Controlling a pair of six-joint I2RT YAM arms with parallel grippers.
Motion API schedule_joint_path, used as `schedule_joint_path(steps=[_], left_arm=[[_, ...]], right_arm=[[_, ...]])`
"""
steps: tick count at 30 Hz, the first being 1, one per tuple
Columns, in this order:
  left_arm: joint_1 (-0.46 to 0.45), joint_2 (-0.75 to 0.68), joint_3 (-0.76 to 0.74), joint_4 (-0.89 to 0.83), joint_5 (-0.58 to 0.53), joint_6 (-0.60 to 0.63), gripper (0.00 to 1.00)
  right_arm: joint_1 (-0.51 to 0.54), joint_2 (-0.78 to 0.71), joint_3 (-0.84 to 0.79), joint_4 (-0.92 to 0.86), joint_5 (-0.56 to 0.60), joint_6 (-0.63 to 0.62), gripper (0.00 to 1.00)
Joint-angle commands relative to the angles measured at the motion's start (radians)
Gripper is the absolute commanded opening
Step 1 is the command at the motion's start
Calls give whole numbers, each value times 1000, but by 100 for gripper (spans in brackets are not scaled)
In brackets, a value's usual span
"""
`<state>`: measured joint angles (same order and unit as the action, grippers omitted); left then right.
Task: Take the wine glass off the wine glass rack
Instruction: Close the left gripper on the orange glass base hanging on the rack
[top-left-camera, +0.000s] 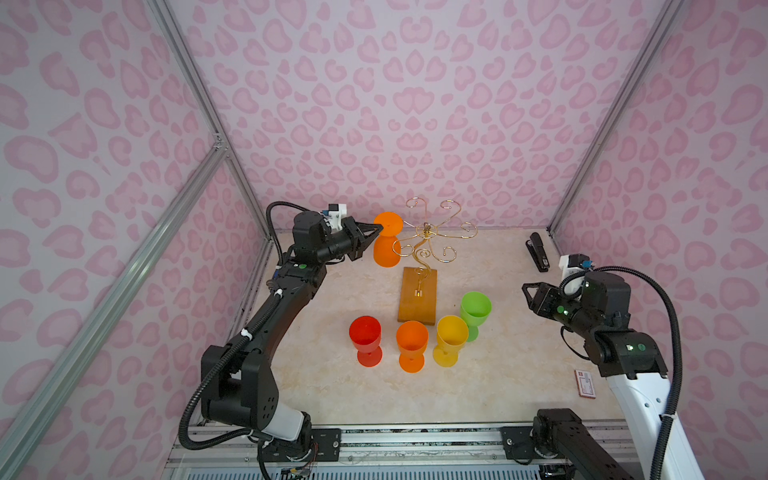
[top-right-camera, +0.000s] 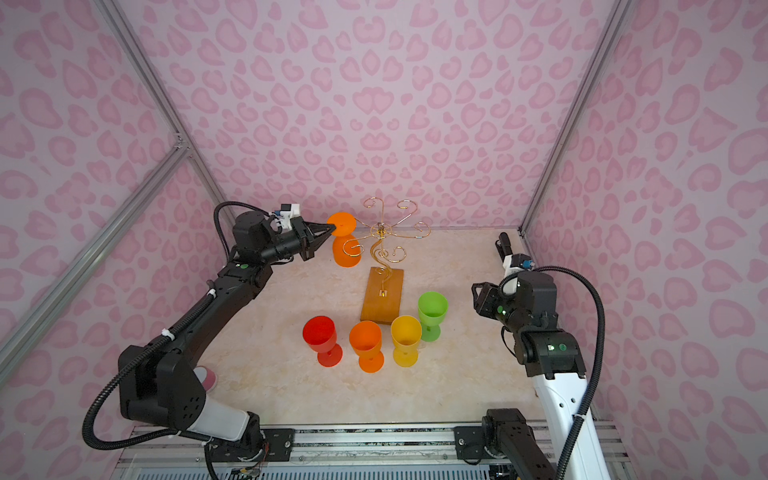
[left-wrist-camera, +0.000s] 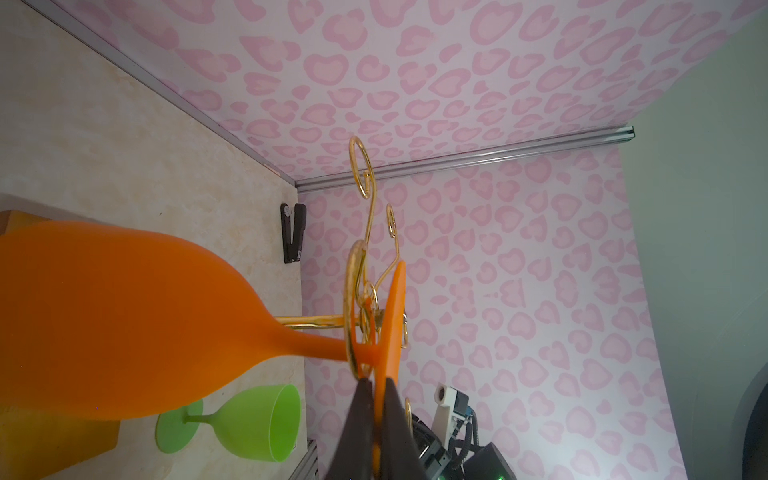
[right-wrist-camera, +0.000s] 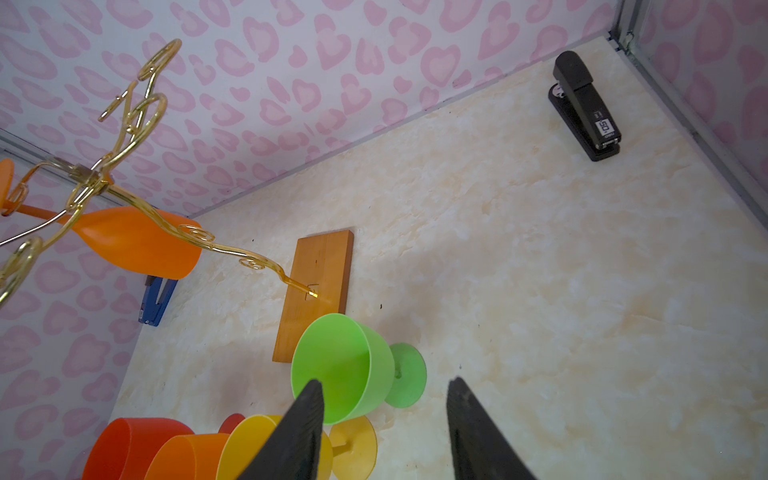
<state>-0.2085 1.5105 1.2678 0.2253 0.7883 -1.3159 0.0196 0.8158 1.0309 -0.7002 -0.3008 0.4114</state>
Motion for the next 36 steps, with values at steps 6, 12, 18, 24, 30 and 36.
schedule_joint_path(steps=[6,12,18,24,30,36], left_arm=[[11,-35,33,22,12,-42,3],[26,-42,36,11,14,-46,3],[37,-26,49,17,12,-49,3],[37,14,72,25,12,-56,3],[28,51,138,29,12,-64,3],[11,93,184,32,15,-64,3]], right_arm=[[-4,-4,-6,24,-13,6,49],[-11,-1,-12,34,-22,7,49],[-15,3,-12,42,-34,11,49],[-19,0,-14,41,-35,11,48],[-23,-3,-19,39,-35,11,48],[-27,-4,-23,38,-38,9,48]])
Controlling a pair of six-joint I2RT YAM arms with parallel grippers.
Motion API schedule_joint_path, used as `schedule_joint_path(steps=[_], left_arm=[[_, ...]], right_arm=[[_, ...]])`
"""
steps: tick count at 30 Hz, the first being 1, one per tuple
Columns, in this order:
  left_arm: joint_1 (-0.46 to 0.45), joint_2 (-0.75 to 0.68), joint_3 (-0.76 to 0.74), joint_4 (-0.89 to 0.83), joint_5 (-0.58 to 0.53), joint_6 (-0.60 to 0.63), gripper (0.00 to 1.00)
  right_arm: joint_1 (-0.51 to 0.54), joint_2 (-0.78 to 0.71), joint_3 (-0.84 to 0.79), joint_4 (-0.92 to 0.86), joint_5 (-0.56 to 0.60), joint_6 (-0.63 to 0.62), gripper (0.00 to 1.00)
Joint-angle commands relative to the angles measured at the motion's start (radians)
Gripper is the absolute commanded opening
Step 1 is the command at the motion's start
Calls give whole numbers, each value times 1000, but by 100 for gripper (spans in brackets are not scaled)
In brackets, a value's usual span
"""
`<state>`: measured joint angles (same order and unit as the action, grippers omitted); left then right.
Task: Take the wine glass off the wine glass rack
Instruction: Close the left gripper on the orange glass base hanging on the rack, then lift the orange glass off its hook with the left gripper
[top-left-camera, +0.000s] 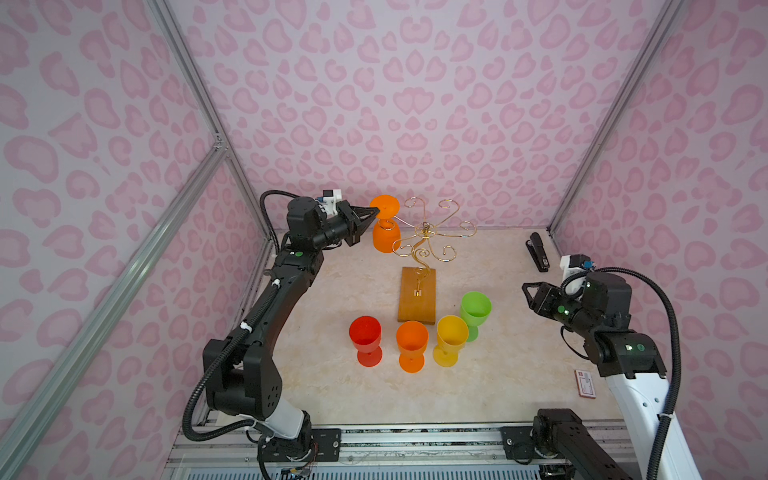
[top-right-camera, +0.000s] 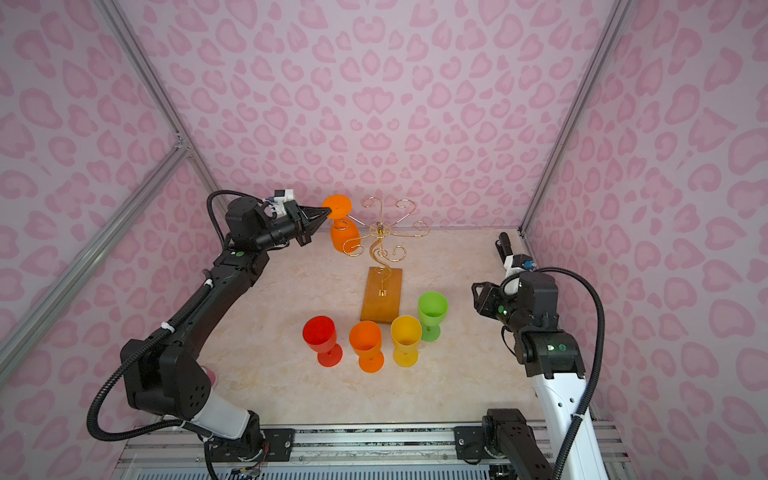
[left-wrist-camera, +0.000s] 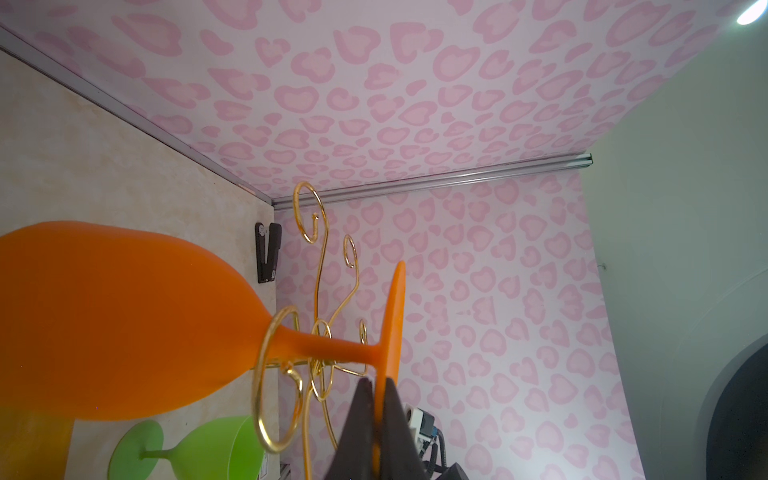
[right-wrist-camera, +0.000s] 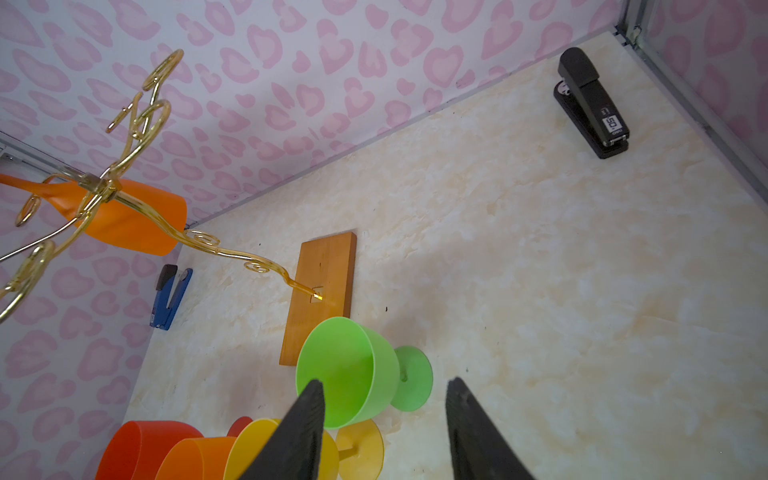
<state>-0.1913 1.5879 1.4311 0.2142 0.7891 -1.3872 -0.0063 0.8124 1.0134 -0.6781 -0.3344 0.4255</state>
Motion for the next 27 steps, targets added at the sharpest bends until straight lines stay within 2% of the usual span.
schedule_joint_path(steps=[1,10,18,27], left_arm=[[-9,22,25,47,13,5,2],[-69,35,18,60,24,0,3],[-73,-89,-114,45,17,27,3],[-70,-184,-190,22,22,38,3]], right_arm=[[-2,-2,-7,15,-5,-6,48],[-12,-2,-15,17,-13,-8,48],[-18,4,-29,33,-27,0,48],[-17,5,-28,41,-42,14,48]])
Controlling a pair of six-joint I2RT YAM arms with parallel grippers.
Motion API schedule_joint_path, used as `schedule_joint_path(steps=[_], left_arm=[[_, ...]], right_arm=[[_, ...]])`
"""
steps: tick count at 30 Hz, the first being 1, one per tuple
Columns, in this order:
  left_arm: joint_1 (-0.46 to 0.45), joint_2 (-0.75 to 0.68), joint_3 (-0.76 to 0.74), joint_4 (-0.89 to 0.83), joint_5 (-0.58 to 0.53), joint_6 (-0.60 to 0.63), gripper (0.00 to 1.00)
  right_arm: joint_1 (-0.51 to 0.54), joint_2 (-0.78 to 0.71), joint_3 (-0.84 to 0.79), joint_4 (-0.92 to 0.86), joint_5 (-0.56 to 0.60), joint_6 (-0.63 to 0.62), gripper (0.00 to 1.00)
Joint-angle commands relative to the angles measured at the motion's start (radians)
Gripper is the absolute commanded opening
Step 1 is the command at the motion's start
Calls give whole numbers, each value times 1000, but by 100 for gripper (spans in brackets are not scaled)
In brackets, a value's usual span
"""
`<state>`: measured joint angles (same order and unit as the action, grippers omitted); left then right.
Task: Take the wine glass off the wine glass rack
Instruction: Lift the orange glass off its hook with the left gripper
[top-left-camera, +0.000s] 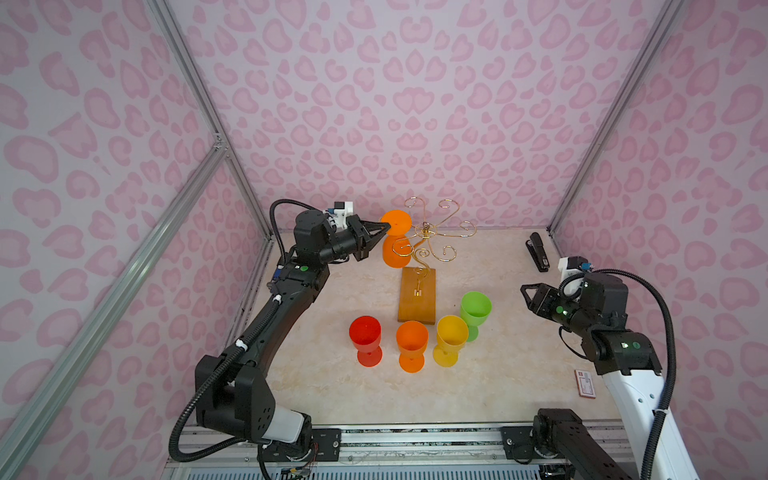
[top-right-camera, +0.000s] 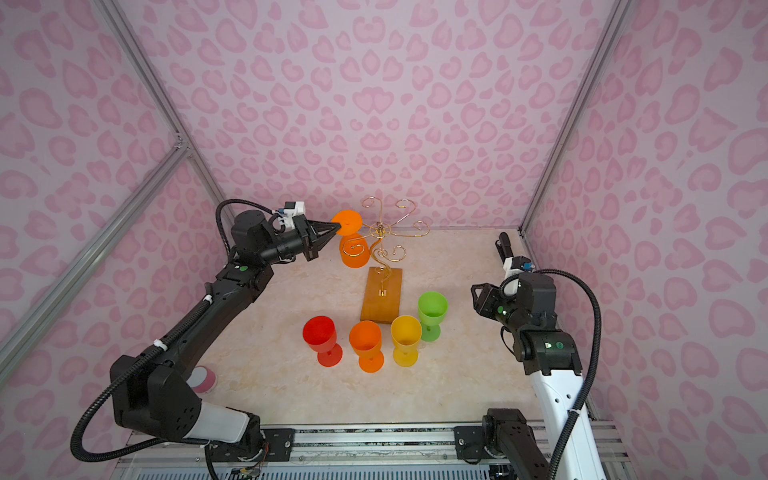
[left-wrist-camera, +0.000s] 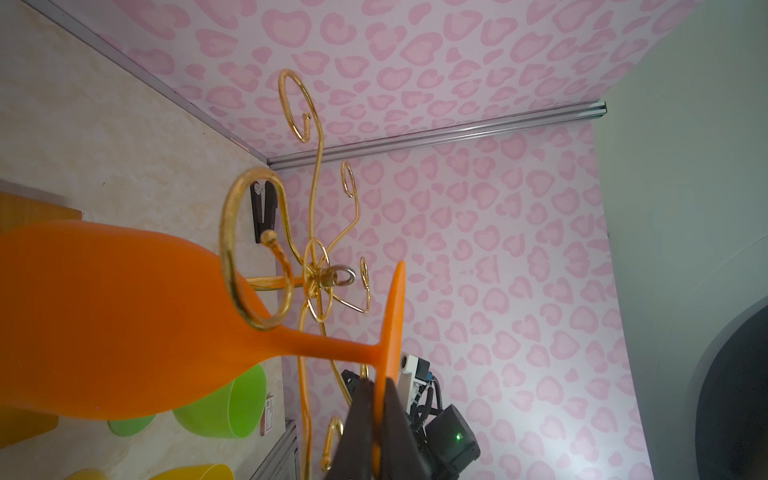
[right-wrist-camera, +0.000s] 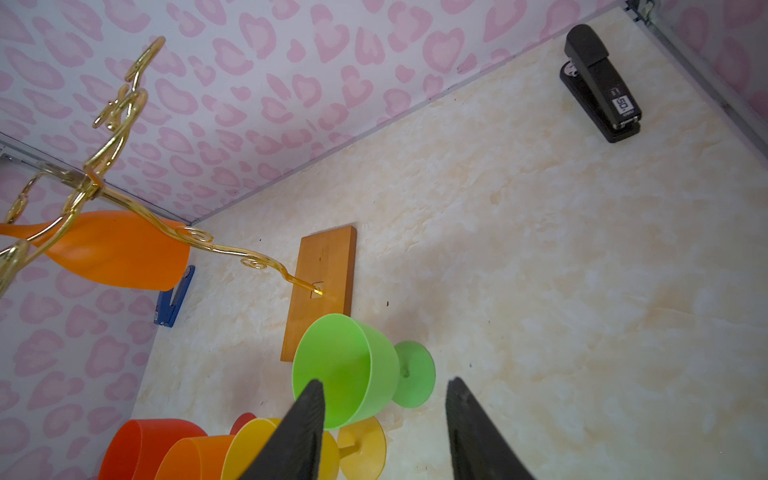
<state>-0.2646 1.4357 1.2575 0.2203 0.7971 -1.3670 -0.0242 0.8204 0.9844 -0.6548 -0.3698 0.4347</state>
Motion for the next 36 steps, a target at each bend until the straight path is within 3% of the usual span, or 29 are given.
schedule_joint_path(steps=[1,7,14,19,23,26,30,36], left_arm=[[5,-45,-29,16,16,17,3],[57,-150,-120,-1,19,24,3],[193,-387,-215,-87,75,19,3],[272,-505,-80,-157,142,62,3],[268,-498,49,-62,149,44,3],[212,-464,65,107,124,-10,3],[15,-370,77,344,105,-73,3],[-181,-230,63,683,68,-196,3]], right_arm=[[1,-5,2,16,-6,3,48],[-2,-10,5,8,-4,1,48],[-1,-12,8,22,-14,6,48],[-2,-53,-16,160,-81,53,47],[-3,-87,-62,416,-211,161,46],[-1,-107,-128,731,-293,320,47],[5,-61,-184,1142,-348,524,49],[61,42,-214,1519,-361,671,57]])
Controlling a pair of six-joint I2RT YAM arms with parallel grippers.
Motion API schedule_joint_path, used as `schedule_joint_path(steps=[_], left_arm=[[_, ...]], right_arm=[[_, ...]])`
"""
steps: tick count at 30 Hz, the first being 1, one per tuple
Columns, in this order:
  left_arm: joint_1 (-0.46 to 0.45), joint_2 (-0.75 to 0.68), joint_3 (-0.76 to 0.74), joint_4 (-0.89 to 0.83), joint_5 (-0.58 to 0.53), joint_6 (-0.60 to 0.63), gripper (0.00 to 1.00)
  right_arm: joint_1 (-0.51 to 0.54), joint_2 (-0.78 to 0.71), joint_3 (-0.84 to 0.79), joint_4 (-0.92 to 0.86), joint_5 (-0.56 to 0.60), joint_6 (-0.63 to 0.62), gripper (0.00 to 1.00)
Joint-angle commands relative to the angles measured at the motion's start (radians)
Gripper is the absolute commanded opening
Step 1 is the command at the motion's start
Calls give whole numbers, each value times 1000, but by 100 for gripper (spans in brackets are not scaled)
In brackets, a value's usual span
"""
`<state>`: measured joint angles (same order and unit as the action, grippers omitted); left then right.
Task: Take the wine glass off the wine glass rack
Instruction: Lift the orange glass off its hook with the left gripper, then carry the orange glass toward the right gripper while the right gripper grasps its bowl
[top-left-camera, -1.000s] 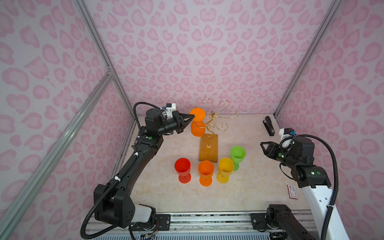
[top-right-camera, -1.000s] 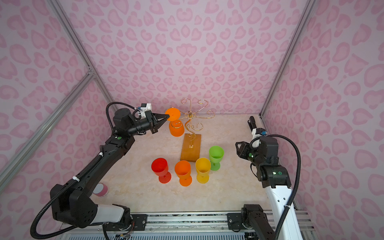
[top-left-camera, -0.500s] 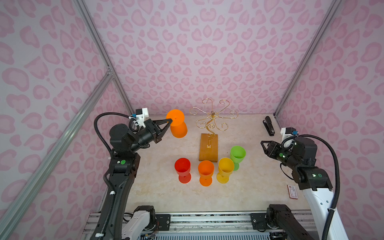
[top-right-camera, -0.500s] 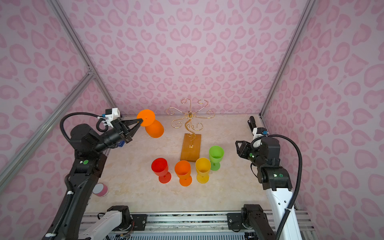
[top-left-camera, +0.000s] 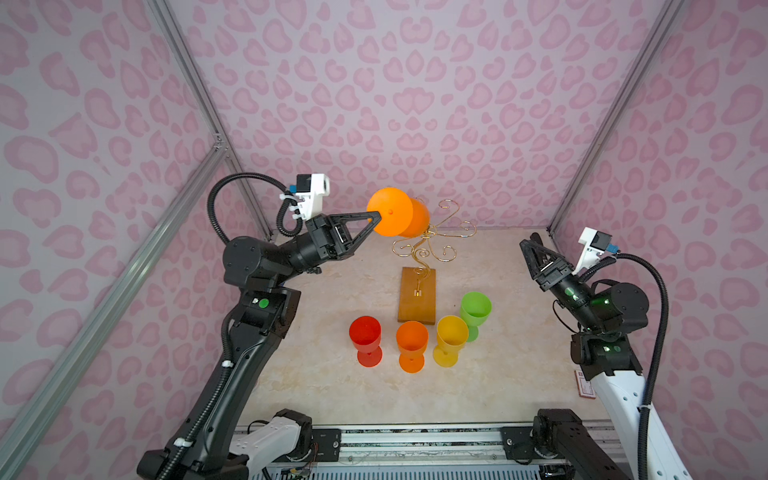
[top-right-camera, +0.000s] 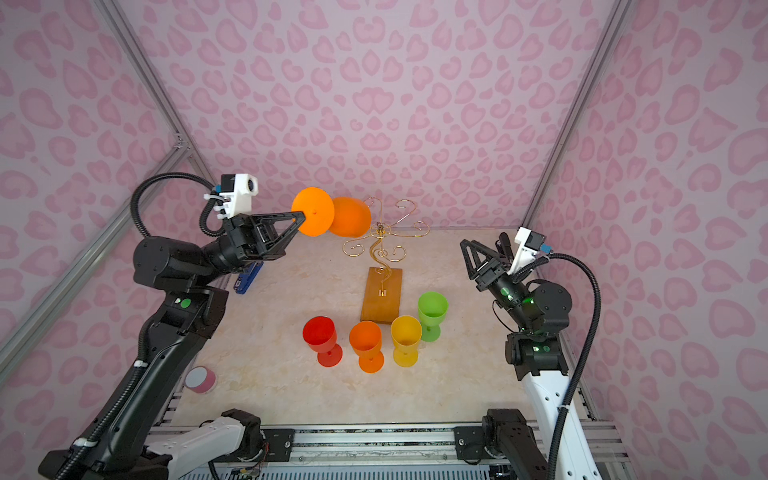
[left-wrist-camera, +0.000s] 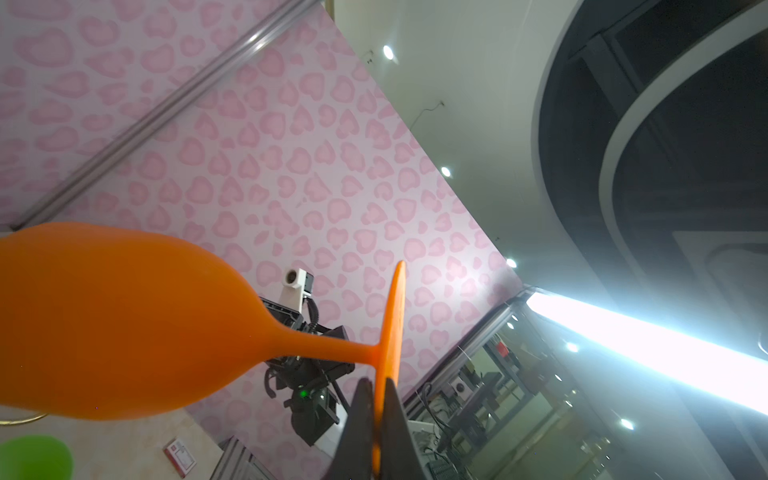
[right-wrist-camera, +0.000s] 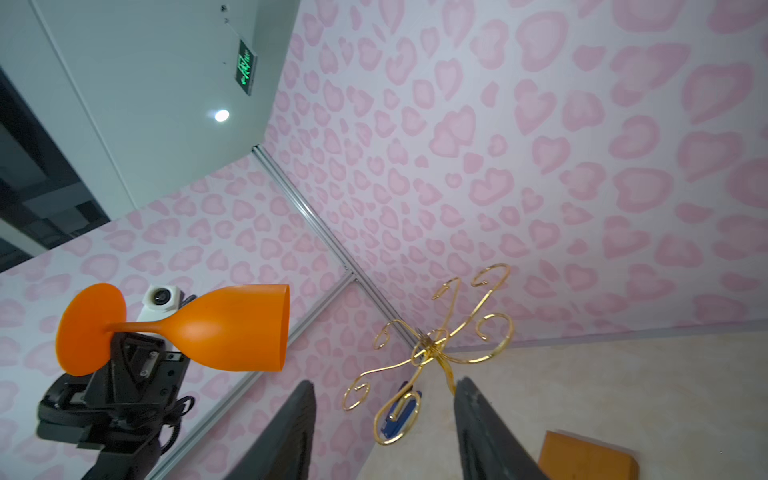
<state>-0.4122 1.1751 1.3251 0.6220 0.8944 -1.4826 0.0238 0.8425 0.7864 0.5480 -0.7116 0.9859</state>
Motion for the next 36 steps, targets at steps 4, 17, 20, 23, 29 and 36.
schedule_joint_path(steps=[4,17,20,23,29,36], left_arm=[[-94,110,-43,524,-77,-193,3],[-210,392,5,954,-193,-493,3],[-219,411,11,968,-199,-502,3],[-227,427,14,972,-197,-513,3],[-232,447,6,974,-209,-521,3],[-243,472,9,973,-209,-530,3]], right_arm=[[14,59,-39,437,-24,190,61],[29,182,-40,714,-57,360,68],[39,200,-29,736,-66,364,68],[54,220,-15,744,-74,362,68],[73,268,-1,872,-77,438,68],[92,336,26,1008,-94,522,67]])
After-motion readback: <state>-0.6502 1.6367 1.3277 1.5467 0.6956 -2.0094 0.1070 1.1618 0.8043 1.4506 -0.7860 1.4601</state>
